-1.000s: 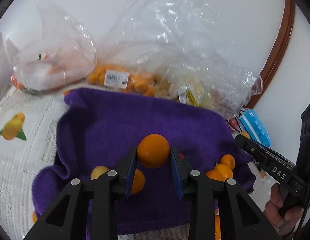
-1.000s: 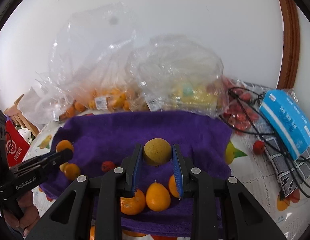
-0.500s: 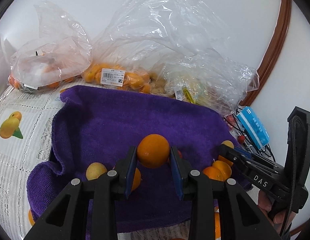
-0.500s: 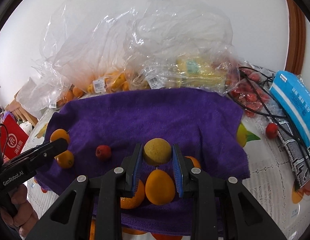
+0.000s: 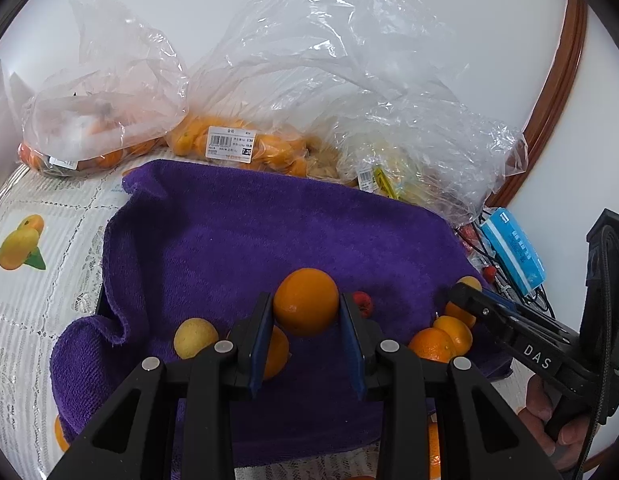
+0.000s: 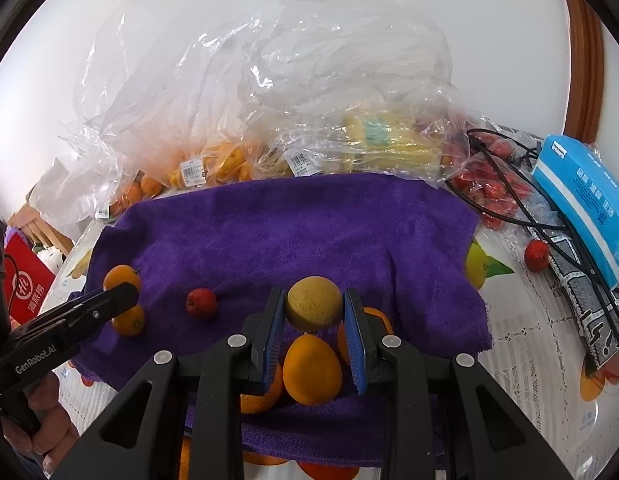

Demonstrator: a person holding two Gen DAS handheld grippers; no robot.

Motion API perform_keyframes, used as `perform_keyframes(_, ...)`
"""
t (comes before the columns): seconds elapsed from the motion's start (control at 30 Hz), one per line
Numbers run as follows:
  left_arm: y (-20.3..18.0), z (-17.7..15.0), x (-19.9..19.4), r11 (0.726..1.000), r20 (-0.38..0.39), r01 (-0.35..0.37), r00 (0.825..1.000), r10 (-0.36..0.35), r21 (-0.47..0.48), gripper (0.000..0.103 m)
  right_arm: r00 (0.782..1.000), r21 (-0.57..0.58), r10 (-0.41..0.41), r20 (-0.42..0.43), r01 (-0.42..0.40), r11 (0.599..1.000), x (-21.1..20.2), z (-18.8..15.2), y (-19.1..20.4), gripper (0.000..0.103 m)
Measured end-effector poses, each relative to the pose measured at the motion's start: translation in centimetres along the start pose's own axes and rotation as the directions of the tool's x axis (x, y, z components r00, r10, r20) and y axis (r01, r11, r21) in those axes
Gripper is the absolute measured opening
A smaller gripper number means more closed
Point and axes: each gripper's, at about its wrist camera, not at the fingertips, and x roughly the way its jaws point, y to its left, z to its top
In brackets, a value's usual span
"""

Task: Organize fruits
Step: 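Open the right gripper on the towel while the left gripper releases its orange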

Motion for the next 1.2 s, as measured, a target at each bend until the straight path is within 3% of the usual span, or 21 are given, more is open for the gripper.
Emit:
perform_keyframes(0.6,-0.9,-0.2,-0.1,0.999,-0.008,0.035,0.999,-0.034,0.038,0.031,1.000,0.034,-0.015,0.027,0.014,0.999,-0.7,0.2,-0.8,0.034)
perform_keyframes(0.7,-1.0,-0.2,-0.2,0.999,-0.007,0.028,1.000,-0.027,0.042,0.036,0.999,0.035,-0.022,0.037,0.021,0.999,-0.9,0.3,-0.9,0.035)
perform_keyframes(0.93,-0.7,0.0,-0.9,0.999,0.019,0.021,1.000,-0.021,0.024,0.040,0.997,0.021,-0.033,0.065,0.032,0.999,-1.5,0.4,-0.7,0.042)
perform_keyframes(1.07,-0.8,0.1,-1.3,0.999,0.037,-0.008,0.999,0.007,0.032,0.040,0.994,0.004,-0.054,0.091,0.053,0.999,-2.2,0.5,-0.2,0.052)
perform_keyframes(1.2,-1.2,0.0,-1.9,0.999,0.060,-0.017,0.998,0.014,0.049,0.040,0.993,0.009,-0.053,0.109,0.052,0.999,-3.0,0.5,0.1,0.052)
